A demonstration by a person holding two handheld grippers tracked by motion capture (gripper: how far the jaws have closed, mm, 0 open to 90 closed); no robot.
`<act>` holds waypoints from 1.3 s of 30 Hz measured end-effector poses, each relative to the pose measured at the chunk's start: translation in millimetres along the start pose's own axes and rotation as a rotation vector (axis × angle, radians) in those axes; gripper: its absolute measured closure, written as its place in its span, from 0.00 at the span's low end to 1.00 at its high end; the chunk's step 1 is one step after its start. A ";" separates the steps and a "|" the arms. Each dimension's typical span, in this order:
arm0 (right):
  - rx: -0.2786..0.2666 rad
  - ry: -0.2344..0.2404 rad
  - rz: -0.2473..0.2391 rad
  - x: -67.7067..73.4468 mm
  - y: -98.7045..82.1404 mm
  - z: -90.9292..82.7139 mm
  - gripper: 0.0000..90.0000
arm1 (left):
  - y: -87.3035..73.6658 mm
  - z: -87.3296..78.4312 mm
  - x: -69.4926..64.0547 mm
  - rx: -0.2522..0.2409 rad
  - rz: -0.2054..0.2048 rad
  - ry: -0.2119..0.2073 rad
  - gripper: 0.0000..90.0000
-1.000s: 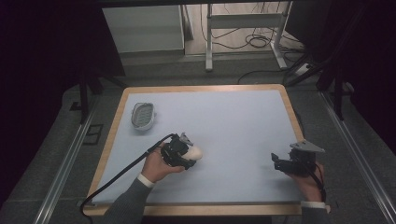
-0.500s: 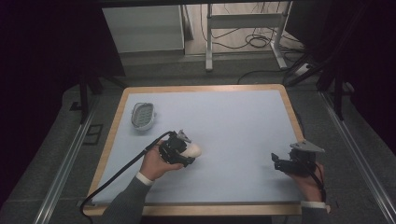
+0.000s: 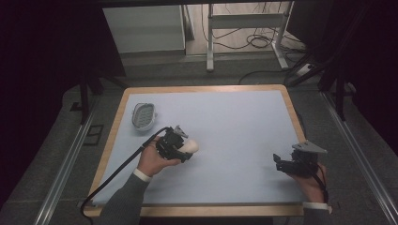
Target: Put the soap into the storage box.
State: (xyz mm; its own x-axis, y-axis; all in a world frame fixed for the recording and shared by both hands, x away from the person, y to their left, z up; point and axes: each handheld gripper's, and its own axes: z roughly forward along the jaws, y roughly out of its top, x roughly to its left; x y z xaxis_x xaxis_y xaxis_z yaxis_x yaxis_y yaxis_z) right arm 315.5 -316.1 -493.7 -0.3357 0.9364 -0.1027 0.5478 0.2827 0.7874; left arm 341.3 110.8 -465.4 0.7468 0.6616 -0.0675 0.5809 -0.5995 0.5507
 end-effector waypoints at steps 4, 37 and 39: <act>0.001 0.000 0.000 -0.1 -0.1 0.2 0.10 | 0.9 -3.3 4.7 -0.009 -0.009 0.007 0.55; 0.008 -0.001 0.002 -1.3 -1.4 1.8 0.10 | 3.3 -23.2 27.6 -0.042 -0.049 0.053 0.55; 0.008 -0.001 0.001 -1.4 -1.5 1.9 0.10 | 3.5 -23.9 29.0 -0.041 -0.050 0.053 0.55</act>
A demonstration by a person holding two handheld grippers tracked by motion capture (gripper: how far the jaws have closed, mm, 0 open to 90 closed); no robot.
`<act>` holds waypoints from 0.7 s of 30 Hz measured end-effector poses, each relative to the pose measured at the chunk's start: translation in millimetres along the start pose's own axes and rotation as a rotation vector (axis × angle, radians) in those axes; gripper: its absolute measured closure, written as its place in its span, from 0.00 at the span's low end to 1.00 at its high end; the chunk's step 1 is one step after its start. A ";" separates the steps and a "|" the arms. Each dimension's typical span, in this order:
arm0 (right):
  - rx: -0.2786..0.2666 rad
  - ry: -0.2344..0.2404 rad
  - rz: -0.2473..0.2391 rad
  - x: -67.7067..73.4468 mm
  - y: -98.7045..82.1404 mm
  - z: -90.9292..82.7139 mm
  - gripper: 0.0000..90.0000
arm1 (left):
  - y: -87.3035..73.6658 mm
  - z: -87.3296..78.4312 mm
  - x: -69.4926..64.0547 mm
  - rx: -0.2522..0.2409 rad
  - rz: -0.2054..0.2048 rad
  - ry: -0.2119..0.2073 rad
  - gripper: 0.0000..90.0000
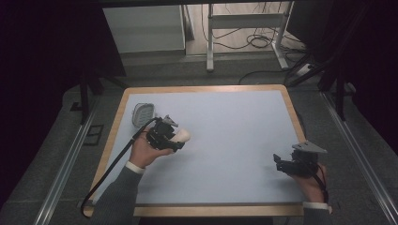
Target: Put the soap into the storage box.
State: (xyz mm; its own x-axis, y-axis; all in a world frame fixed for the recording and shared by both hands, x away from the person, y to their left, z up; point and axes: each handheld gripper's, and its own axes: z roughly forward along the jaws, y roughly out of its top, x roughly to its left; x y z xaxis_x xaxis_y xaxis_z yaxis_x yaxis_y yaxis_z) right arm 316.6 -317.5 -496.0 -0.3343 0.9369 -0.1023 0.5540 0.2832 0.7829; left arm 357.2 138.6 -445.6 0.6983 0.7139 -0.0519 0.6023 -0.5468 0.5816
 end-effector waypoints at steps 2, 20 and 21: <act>0.003 0.001 0.001 0.2 0.0 0.2 0.10 | 0.3 -0.8 2.4 0.002 -0.005 0.006 0.55; 0.004 0.000 0.001 -0.4 -0.6 0.9 0.10 | 3.2 -7.3 16.3 -0.002 -0.028 0.035 0.55; 0.005 0.000 0.001 -0.5 -0.7 0.9 0.10 | 3.2 -7.3 16.3 -0.002 -0.028 0.035 0.55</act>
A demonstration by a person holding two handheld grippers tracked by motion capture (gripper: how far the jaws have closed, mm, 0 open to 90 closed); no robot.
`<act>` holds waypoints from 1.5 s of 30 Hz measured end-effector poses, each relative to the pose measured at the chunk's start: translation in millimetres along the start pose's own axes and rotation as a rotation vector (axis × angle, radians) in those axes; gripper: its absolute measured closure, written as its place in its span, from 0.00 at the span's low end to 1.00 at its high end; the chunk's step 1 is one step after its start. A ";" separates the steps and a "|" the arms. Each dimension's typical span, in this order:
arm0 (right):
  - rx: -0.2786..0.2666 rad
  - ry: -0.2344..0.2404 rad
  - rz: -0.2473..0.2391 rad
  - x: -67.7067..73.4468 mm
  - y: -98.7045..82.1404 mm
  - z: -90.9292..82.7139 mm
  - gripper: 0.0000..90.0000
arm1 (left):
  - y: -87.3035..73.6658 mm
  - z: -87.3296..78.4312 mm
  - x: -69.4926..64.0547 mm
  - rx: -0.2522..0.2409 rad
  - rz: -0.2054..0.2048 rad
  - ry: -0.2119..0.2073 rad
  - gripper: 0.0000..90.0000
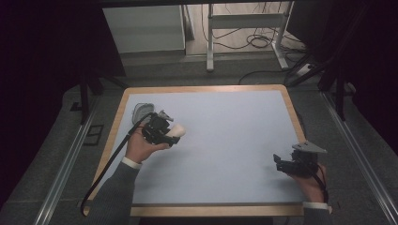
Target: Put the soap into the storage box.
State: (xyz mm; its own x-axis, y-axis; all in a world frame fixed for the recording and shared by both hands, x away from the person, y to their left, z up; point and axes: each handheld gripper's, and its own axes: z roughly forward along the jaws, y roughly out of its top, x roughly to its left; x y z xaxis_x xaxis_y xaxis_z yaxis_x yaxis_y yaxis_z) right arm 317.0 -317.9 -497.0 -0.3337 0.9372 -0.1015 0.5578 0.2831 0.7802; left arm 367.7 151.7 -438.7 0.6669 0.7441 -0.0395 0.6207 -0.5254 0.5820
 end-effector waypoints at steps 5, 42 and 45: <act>0.000 0.001 0.000 0.2 0.0 0.0 0.10 | 3.0 -3.0 2.6 0.000 0.004 0.004 0.55; 0.000 -0.004 0.000 -0.5 -0.3 -0.1 0.10 | 15.9 -19.3 41.4 -0.003 -0.042 0.061 0.55; -0.003 -0.005 0.001 -0.9 -0.3 -0.4 0.10 | 16.0 -19.7 46.7 -0.001 -0.053 0.067 0.55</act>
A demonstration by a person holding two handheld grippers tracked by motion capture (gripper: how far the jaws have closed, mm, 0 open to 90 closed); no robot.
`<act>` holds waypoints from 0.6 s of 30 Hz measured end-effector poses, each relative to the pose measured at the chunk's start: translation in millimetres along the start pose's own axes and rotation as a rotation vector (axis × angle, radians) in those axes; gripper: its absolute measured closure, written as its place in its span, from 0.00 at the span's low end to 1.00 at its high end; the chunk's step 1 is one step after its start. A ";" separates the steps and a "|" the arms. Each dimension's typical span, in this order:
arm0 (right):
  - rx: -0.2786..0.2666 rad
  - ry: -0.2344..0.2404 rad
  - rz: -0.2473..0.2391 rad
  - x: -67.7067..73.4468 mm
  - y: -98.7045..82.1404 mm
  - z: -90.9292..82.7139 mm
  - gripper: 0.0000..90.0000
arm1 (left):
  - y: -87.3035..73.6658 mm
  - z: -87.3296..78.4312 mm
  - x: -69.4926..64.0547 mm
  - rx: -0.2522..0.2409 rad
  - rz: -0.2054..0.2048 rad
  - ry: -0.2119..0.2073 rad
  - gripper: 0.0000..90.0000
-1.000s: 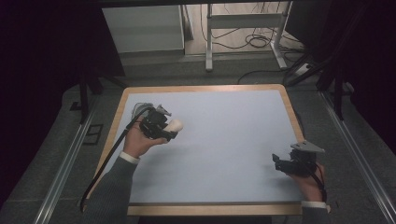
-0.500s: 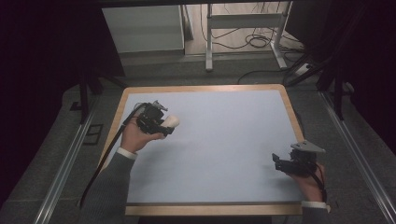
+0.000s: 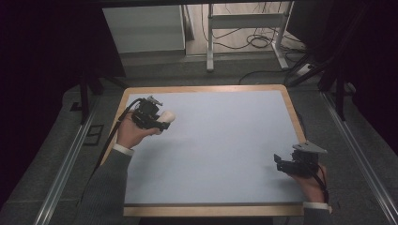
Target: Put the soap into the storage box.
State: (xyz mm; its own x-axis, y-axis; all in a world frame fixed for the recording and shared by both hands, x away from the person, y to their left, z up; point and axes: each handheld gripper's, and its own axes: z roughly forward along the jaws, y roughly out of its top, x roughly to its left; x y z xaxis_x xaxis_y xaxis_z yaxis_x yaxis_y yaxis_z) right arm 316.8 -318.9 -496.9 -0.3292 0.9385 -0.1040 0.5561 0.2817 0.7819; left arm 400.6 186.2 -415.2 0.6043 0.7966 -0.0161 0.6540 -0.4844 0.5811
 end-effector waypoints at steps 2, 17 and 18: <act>0.001 0.000 0.001 -0.2 0.0 -0.1 0.10 | 0.1 0.3 1.6 -0.001 -0.005 0.001 0.55; 0.008 -0.005 0.002 -1.0 -1.1 0.9 0.10 | 2.6 4.1 20.6 0.017 -0.054 0.019 0.55; 0.007 -0.005 0.003 -0.9 -1.0 0.8 0.10 | 2.9 4.3 21.9 0.017 -0.055 0.021 0.55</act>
State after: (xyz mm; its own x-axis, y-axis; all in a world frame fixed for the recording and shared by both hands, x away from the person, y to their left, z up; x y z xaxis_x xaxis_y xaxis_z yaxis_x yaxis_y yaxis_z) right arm 317.2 -319.9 -498.1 -0.3243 0.9401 -0.1048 0.5626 0.2807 0.7776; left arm 417.7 200.7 -417.4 0.5578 0.8294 -0.0305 0.6935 -0.4457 0.5660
